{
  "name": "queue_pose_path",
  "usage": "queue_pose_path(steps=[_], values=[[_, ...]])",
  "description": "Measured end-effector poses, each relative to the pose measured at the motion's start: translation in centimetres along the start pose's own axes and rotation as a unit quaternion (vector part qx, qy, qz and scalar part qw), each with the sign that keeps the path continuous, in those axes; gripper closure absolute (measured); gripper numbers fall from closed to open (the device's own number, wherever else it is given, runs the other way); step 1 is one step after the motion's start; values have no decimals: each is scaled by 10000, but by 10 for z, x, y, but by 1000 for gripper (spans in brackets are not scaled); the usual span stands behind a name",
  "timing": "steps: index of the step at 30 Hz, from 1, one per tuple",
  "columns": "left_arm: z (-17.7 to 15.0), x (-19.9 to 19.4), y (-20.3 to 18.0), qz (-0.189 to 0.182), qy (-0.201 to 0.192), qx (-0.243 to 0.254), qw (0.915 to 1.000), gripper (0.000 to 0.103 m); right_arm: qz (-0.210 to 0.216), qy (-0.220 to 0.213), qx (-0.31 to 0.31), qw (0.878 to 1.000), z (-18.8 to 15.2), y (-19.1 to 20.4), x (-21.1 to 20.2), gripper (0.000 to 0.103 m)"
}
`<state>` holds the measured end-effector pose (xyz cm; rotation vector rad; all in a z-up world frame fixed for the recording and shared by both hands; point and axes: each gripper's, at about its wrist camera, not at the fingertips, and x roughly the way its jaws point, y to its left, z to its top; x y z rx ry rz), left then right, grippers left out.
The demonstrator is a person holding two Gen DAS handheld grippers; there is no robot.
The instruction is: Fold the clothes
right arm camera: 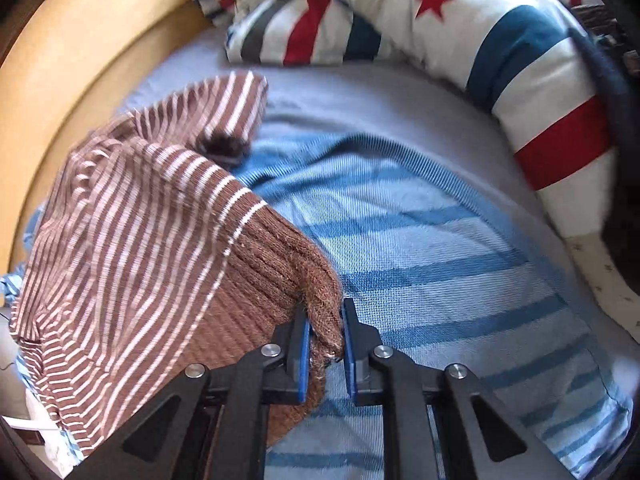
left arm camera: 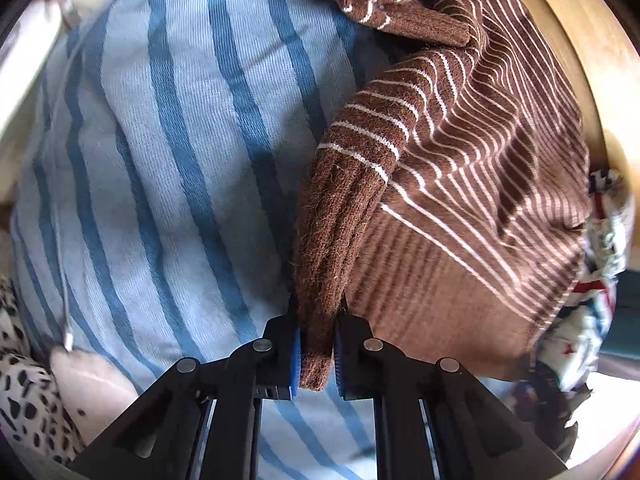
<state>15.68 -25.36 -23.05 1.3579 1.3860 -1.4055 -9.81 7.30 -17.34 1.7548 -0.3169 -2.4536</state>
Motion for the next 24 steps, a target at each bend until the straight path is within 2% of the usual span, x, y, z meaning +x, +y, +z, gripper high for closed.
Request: queue_pose_path(steps=[3,6,9,11,14,18,21,24], values=[[6,-23,-12,-104,152,136,9997,91,302,-252,188,9990,1,2,-25,89],[0,-52,-30,-168,136,555,9982,91,627,-541,387,9958,5,2,-55,89],[-11,-71,-32,-280,142,670,9973,91,667,-988,447,9919,2,-1,-91,89],[-20,-81,-26,-378,201,602,9973,92,704,-1134,591,9893,1,-3,-109,90],[-33,-92,-17,-470,342,517,9970,92,820,-1208,948,9847,-7,-18,-130,90],[-31,-115,-8,-590,501,402,9962,92,904,-1199,1301,9801,-32,-55,-153,90],[-23,-114,1,-322,513,321,9976,92,924,-964,1608,9779,-51,-84,-149,90],[-14,-97,15,-131,838,-73,9964,91,514,-641,1834,9796,-63,-101,-125,86]])
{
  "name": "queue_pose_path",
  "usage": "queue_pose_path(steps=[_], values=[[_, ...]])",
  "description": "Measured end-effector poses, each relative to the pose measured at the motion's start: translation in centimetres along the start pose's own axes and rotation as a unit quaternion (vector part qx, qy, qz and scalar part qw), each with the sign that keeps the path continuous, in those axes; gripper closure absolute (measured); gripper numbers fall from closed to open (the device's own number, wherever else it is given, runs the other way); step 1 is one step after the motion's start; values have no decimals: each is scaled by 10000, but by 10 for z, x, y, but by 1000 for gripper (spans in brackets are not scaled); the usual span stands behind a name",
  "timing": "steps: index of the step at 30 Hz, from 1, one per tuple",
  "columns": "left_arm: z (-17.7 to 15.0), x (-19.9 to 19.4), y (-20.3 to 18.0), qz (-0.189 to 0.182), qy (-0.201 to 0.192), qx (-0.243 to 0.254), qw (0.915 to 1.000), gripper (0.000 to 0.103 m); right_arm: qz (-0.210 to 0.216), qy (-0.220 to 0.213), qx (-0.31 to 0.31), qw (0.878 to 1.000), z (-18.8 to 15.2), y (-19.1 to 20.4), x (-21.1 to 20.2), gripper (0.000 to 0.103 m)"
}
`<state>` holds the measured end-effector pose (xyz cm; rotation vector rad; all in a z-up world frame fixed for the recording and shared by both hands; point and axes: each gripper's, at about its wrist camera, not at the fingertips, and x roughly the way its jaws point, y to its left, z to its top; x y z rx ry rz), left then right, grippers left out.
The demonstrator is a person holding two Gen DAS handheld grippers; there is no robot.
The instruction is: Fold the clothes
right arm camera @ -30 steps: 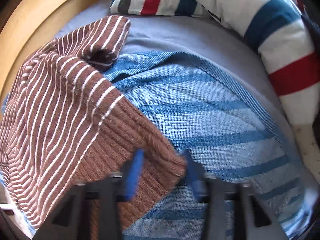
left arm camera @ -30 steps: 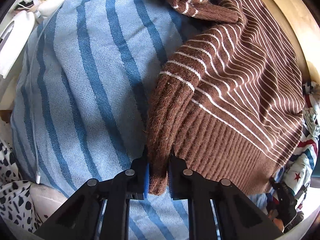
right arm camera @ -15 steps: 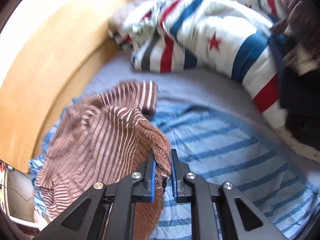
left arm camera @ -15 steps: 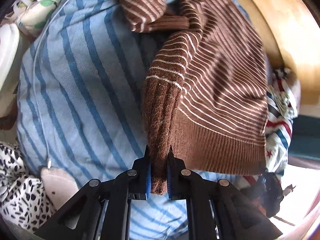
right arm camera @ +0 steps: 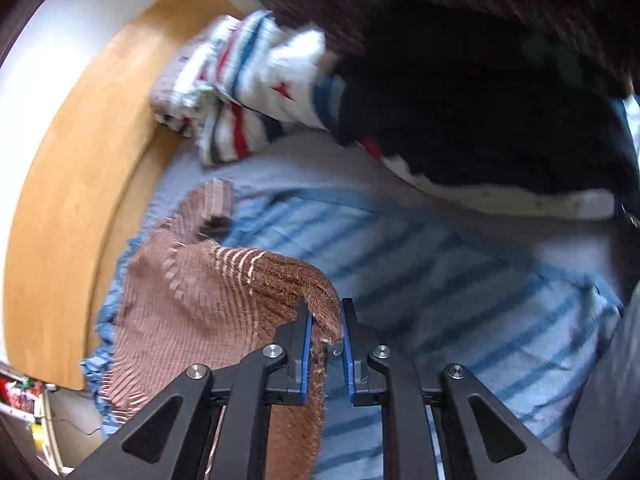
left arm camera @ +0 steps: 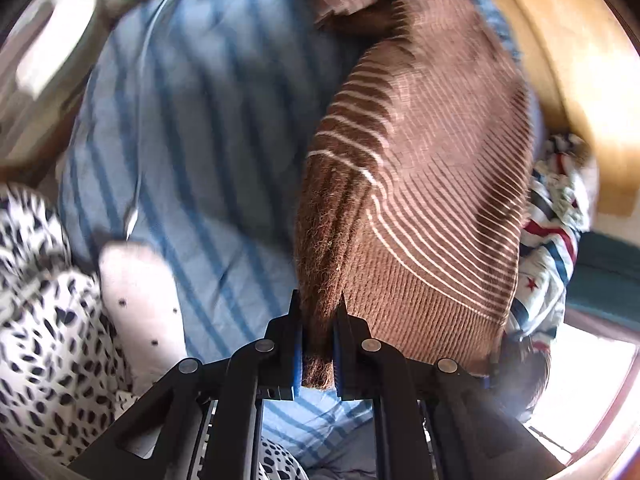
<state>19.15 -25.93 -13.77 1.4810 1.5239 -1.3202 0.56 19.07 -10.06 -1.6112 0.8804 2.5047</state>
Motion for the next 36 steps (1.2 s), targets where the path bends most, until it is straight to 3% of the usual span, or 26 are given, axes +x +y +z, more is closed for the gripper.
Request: queue_pose_path(steps=[1,2,3,4,5,6,7,8,11,14,17,20,22,24,26,28,30,32,35,36], values=[[-1,2,7,79,132,-137,9998,90,-211,74,62,9997,-2,-6,6,85],[-2,5,14,159,264,-275,9991,87,-423,147,123,9989,-4,-12,13,77],[-7,8,14,263,350,-418,9982,86,-641,187,188,9976,-4,-14,16,58],[-3,10,16,293,452,-583,9968,79,-707,195,250,9970,-3,-19,15,51],[3,12,18,309,558,-750,9951,66,-671,177,310,9971,0,-18,15,47],[5,12,20,190,609,-865,9942,57,-597,202,299,9976,1,-17,14,47],[10,9,19,-83,633,-1063,9923,44,-508,206,273,9981,3,-11,12,47],[14,7,19,-313,614,-1209,9903,42,-383,179,203,9989,5,-1,10,47],[27,-13,5,-1140,608,-1446,9810,42,256,111,-194,9994,8,44,0,47],[32,-48,-22,-2118,496,-1105,9698,42,1008,53,-595,9931,8,104,-18,48],[49,-99,-49,-3113,187,-551,9485,42,1842,-133,-1311,9740,10,188,-59,48],[65,-153,-65,-3687,-515,19,9281,42,2375,-586,-2208,9441,11,273,-111,41],[75,-182,-68,-3787,-947,329,9201,42,2691,-799,-2695,9212,4,320,-140,33],[88,-204,-66,-3636,-1312,601,9203,42,2838,-914,-3117,9022,-14,347,-148,31],[105,-209,-63,-3260,-1521,845,9292,42,2969,-828,-3506,8843,-38,367,-137,28],[125,-197,-59,-2828,-1624,971,9403,42,2870,-360,-3703,8827,-71,373,-93,28],[152,-172,-57,-2180,-1734,1087,9542,42,2604,117,-3895,8834,-102,374,-38,28],[182,-151,-62,-1173,-1989,1223,9652,42,2277,606,-4154,8786,-135,375,21,29],[224,-115,-72,-78,-2205,1601,9621,42,1837,1362,-4445,8661,-174,361,101,33],[240,-100,-73,116,-2142,1685,9621,42,1723,1615,-4461,8633,-186,355,123,34]])
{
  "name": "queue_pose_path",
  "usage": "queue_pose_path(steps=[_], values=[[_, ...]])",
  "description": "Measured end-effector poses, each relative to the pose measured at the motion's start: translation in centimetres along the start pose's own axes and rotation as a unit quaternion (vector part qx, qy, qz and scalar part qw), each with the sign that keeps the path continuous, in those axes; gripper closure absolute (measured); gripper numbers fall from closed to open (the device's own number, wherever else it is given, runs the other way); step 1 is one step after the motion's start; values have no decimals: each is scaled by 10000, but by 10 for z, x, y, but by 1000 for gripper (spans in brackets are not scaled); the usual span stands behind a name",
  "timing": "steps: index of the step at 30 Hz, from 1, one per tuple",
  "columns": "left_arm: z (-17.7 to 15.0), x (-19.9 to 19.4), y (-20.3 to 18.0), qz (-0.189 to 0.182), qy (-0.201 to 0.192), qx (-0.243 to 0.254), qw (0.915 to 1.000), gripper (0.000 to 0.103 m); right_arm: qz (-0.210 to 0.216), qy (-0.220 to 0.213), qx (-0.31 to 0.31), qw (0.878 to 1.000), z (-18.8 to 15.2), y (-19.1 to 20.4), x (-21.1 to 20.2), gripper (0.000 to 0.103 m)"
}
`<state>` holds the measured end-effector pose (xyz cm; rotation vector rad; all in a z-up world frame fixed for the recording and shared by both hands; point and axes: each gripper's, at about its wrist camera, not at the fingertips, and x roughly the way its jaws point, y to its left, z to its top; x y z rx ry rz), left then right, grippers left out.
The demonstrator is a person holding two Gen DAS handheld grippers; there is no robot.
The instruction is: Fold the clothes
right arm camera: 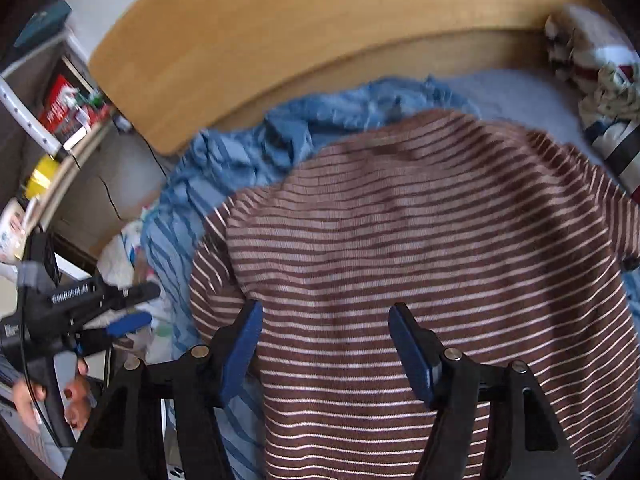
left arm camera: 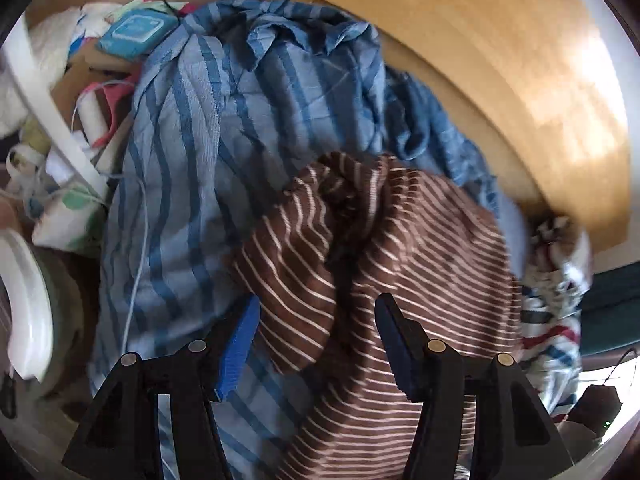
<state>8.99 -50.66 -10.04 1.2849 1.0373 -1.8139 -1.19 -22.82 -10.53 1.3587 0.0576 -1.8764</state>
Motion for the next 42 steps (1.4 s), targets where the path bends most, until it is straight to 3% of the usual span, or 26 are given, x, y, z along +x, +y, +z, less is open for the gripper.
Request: queue_pose_path(steps=[5,6,7,8,11,13,16,18,20,25,29,30,33,34,36,38,42], values=[[18,61,13,149,483,55,9987,44,-55,552,-52,9984,-8,1,47,34],[19,65,15,196,412,41,9990,52,-164,556,-126,9982,-7,3,50,33],[18,64,16,375,220,30,9991,78,-274,559,-201,9979,-6,6,53,33],[19,59,15,646,-86,124,9978,90,-407,554,-271,9973,-5,7,56,30],[35,31,16,1109,-923,323,9890,91,-566,570,-295,9963,-4,6,65,30],[57,8,31,1276,-1359,-9,9825,91,-463,608,-70,9971,-3,-1,69,30],[89,-12,39,1566,-1515,0,9760,91,-349,581,368,9970,-2,-9,73,26],[96,-19,29,2133,-1671,437,9616,91,-236,655,570,9959,-2,-9,79,26],[96,-22,24,2473,-1754,645,9507,91,-59,778,702,9945,-5,-6,87,26],[102,-25,34,2644,-1788,233,9474,91,189,1077,665,9918,-29,16,103,26],[103,-15,28,2967,-1847,559,9353,91,179,1110,690,9913,-48,27,111,22],[103,-7,28,2999,-1756,644,9355,91,154,1100,694,9914,-51,28,115,19],[97,25,35,2551,-873,722,9603,89,10,1161,481,9921,-58,30,132,13],[94,32,43,2206,-498,569,9724,83,33,1189,322,9924,-59,33,134,10],[84,31,61,1511,-86,90,9884,69,63,1247,83,9921,-60,37,137,4],[74,12,74,1044,-86,-190,9943,53,81,1304,-79,9914,-60,39,136,5],[50,-36,92,125,-257,-635,9976,33,314,1276,408,9905,-60,21,116,15]])
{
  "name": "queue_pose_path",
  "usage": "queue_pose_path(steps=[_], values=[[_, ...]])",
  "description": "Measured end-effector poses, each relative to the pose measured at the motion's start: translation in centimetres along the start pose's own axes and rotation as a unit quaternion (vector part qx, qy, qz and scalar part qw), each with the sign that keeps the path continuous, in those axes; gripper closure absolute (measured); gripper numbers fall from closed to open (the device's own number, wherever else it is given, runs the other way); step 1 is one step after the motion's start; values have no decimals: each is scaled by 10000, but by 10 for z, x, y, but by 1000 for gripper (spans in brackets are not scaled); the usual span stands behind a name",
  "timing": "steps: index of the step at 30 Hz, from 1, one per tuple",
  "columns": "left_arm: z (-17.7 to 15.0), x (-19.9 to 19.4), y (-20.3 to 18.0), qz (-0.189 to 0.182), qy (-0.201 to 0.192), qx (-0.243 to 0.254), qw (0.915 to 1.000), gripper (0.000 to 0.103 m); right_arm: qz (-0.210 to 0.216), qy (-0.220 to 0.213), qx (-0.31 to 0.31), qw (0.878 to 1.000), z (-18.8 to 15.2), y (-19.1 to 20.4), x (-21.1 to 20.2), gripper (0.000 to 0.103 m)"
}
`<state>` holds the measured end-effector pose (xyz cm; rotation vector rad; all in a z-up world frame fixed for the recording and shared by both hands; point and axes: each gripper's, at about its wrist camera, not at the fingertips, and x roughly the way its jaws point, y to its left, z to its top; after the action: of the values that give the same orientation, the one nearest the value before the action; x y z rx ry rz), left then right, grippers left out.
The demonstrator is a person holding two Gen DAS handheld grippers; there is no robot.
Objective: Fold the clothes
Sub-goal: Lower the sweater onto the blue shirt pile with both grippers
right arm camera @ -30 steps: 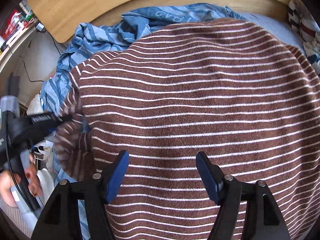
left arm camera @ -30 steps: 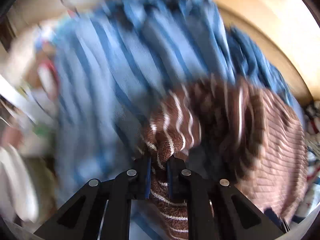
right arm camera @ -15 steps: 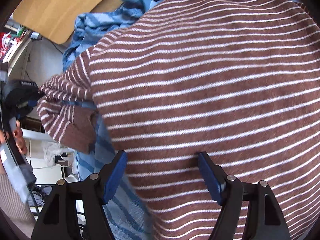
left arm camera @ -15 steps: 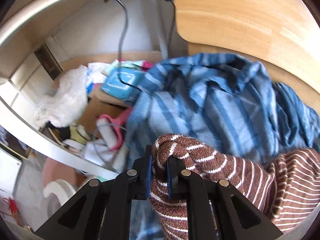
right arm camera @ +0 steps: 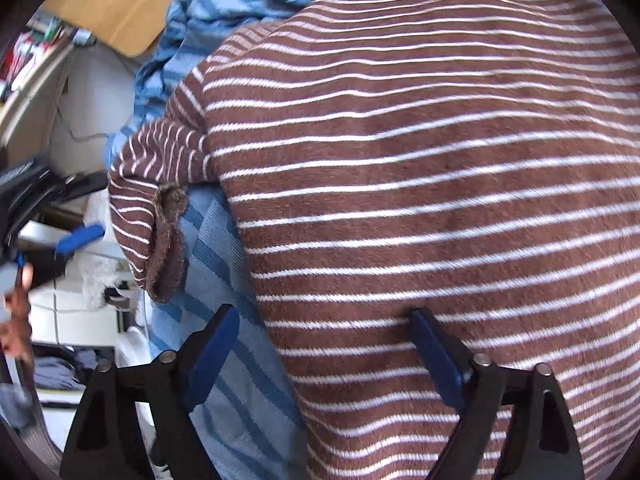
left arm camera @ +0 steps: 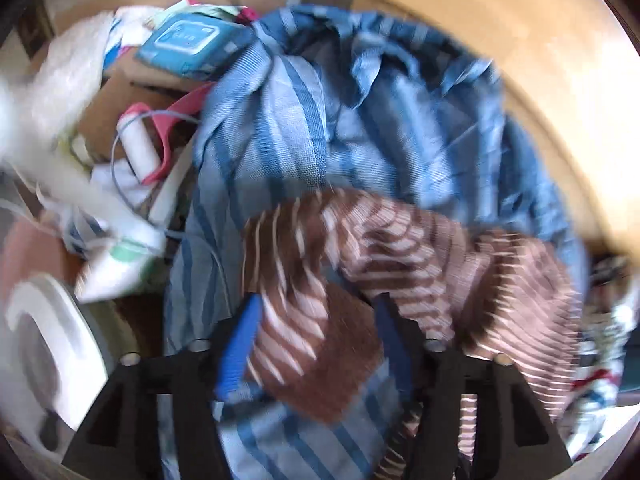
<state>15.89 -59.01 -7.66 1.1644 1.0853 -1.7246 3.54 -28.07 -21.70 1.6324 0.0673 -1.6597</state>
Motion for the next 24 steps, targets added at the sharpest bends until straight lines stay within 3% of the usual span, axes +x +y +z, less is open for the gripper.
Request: queue_pose_path(steps=[2,6,8,10,12,15,16,19,20,21,24], values=[[-8,-13,8,-497,-19,-205,9986,32,89,-125,203,9997,-6,-8,-11,17],[-16,1,22,-625,239,-760,9949,32,-52,-341,64,9994,-15,-6,-27,25],[-30,11,31,-1009,403,-1185,9870,32,-143,-448,-112,9988,-17,1,-36,29],[-48,19,41,-1649,497,-1677,9707,32,-143,-525,-575,9969,-1,22,-37,38],[-65,28,58,-2389,508,-2323,9415,32,-210,-608,-1115,9917,13,44,-39,53],[-79,39,80,-3063,438,-3108,8987,32,-508,-822,-1975,9755,33,79,-36,55],[-80,41,85,-3189,410,-3249,8894,32,-650,-872,-2307,9669,43,96,-29,55],[-79,40,95,-3447,345,-3508,8700,32,-804,-857,-3063,9446,63,137,-4,55],[-77,40,98,-3444,330,-3568,8678,32,-797,-831,-3263,9382,65,147,4,51],[-76,40,101,-3443,305,-3624,8656,32,-822,-750,-3407,9336,70,158,16,40],[-73,40,105,-3495,283,-3809,8556,32,-981,-399,-3330,9370,83,167,51,35]])
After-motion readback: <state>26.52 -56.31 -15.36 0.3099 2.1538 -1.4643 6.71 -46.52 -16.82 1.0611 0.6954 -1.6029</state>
